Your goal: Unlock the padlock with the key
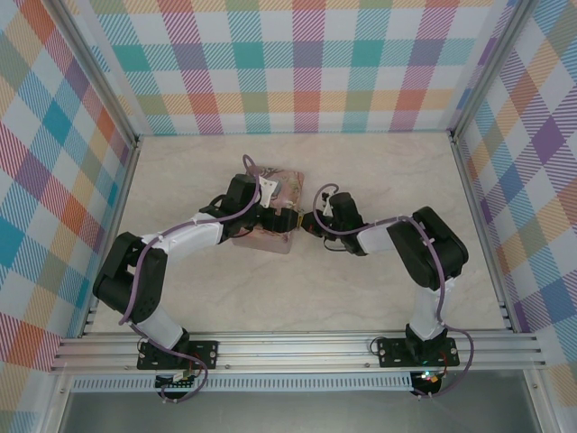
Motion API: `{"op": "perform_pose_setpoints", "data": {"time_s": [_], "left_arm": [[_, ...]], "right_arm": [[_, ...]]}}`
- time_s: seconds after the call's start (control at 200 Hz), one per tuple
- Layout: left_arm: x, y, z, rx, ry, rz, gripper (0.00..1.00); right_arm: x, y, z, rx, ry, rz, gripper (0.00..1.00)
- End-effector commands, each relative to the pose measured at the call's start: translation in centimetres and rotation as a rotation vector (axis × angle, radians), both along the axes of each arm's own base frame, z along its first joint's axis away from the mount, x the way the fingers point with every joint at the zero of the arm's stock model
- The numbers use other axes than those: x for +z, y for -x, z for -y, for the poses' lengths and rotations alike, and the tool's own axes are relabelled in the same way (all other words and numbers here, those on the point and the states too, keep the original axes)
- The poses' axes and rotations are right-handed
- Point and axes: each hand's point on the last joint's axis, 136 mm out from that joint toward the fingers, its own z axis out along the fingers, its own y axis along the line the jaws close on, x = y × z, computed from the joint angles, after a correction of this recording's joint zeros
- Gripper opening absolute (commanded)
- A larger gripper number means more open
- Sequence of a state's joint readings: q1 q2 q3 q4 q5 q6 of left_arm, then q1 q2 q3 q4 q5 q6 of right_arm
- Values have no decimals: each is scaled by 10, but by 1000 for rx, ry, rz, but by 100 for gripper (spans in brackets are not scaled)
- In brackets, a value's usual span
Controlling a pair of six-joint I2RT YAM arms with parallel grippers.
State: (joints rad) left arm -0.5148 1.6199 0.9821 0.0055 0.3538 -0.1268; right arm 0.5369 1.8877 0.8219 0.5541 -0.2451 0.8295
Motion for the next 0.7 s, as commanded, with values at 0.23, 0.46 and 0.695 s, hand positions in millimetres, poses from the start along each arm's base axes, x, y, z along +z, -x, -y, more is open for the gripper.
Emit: {"op": "perform_pose_setpoints", "data": {"time_s": [0.23, 0.46, 0.695], "left_arm": [[-61, 33, -13, -10, -101, -204, 93], [-65, 34, -13, -12, -105, -211, 93], [-74, 36, -15, -10, -120, -226, 93]], "right_arm": [[9, -18, 15, 5, 195, 36, 5], [13, -30, 19, -10, 184, 45, 5], [27, -38, 17, 27, 219, 84, 5]]}}
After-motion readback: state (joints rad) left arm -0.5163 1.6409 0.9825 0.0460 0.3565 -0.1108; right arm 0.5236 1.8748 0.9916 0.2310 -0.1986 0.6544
